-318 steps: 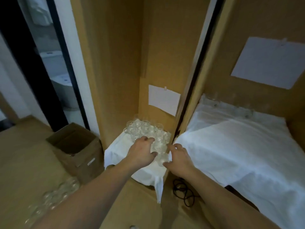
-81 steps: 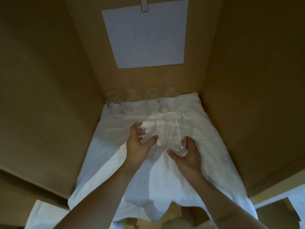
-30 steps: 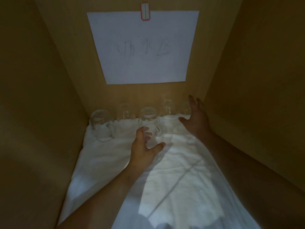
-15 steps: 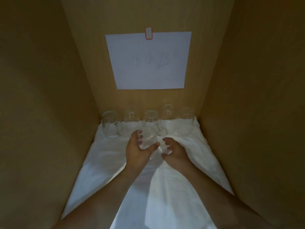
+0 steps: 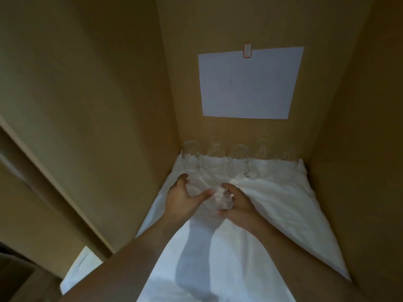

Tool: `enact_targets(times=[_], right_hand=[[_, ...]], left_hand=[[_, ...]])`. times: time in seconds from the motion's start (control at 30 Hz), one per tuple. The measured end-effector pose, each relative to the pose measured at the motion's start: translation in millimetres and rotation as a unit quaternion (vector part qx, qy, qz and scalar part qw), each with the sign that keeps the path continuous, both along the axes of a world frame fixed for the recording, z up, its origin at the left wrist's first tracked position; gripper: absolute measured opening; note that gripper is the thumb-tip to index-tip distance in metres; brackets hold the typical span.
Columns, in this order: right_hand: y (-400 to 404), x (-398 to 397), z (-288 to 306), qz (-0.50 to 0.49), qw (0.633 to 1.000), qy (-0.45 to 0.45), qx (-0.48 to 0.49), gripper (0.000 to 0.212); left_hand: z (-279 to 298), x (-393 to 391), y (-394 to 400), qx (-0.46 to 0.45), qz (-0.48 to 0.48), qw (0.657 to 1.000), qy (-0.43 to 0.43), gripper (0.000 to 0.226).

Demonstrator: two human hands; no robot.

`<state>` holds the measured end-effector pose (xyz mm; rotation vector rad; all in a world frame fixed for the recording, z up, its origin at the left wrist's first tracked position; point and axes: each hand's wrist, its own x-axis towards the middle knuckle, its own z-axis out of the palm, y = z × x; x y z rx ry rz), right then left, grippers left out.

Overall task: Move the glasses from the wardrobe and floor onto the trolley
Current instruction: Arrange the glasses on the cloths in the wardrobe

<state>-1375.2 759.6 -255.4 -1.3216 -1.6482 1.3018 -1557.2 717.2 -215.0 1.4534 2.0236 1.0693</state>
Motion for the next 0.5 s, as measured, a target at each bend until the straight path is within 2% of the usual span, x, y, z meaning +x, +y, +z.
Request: enact_targets(times=[0.1, 0.23, 0.37, 0.5], right_hand=[[12, -3, 12, -0.019, 0.997, -0.017, 0.067, 0.074], [36, -23, 37, -0.016, 0.99, -0.071, 0.122, 0.076], [63, -58, 62, 0.015, 0.965, -0.159, 0.208, 0.079], [86, -91, 74, 0.066, 0.937, -0.235, 0.25, 0.079]], left_hand=[[-6, -27, -2, -0.044, 0.015, 0.997, 0.062, 0.1], [-23, -47, -3, -0.09, -0.019, 0.986, 0.136, 0.08], [-33, -60, 5, -0.092, -0.075, 0.972, 0.204, 0.064], [-35, -68, 23, -0.092, -0.107, 0.962, 0.233, 0.061]])
